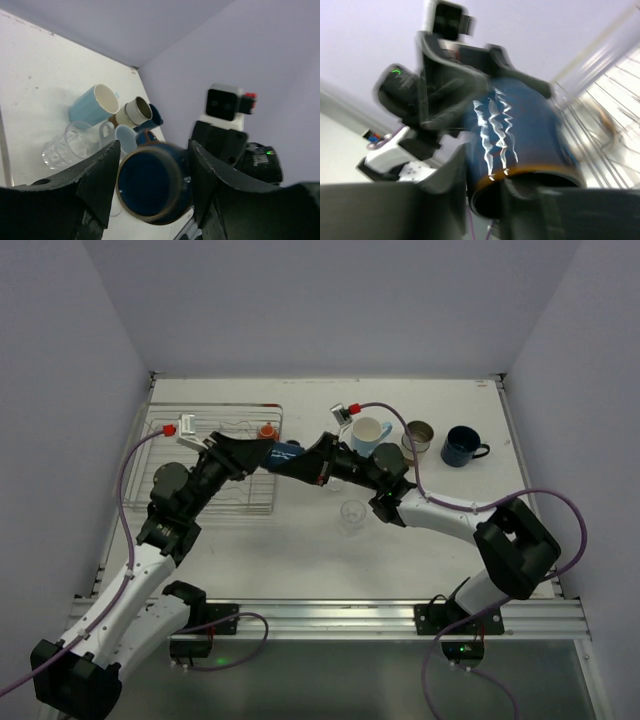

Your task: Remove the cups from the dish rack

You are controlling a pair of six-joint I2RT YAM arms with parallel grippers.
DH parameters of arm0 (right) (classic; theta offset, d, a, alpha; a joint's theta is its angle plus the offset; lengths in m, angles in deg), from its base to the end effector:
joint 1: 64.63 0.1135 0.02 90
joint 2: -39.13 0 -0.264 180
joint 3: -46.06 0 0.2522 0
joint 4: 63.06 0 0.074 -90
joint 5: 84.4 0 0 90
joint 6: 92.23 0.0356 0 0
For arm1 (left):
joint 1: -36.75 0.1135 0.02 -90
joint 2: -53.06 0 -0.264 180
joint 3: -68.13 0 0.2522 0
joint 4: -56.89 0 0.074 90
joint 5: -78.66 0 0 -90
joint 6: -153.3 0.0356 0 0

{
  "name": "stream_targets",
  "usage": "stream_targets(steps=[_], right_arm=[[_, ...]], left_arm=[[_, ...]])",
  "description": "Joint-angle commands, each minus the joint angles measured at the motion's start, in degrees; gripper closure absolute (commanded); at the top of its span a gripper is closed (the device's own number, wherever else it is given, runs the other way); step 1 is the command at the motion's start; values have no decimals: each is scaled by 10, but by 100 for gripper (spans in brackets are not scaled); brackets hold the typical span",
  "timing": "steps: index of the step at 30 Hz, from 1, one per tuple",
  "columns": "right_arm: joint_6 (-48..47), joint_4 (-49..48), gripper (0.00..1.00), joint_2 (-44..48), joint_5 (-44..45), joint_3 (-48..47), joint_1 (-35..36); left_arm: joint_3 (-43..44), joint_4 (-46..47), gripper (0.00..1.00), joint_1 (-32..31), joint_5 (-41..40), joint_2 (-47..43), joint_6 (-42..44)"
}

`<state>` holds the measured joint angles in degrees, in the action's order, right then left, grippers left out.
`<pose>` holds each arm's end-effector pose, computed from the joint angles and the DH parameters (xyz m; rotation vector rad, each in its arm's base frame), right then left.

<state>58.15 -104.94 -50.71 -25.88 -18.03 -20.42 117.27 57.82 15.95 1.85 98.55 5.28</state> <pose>0.2355 0.2551 0.2969 -0.3468 1.5686 1.8424 0.1793 -0.0768 0.3265 -0.3245 1.5993 -1.2583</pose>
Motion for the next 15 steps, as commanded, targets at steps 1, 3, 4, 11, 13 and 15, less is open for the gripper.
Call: stream_targets(steps=[1, 3, 4, 11, 13, 15], right_arm=[[4, -78, 91, 50, 27, 19, 4], [-5, -68, 99, 80, 32, 40, 4], [-16, -55, 100, 91, 34, 45, 4], [-116, 208, 100, 212, 74, 75, 4], [-193, 399, 100, 266, 127, 53, 4], [-243, 537, 100, 313, 240, 34, 3]], left_arm=[[-21, 14, 36, -26, 57, -25, 11], [-16, -31, 20, -26, 49, -43, 34], [-13, -49, 10, -26, 36, -47, 64], [21, -178, 0, -26, 15, -72, 166], [41, -238, 0, -26, -12, -78, 226], [69, -280, 0, -26, -34, -83, 271]])
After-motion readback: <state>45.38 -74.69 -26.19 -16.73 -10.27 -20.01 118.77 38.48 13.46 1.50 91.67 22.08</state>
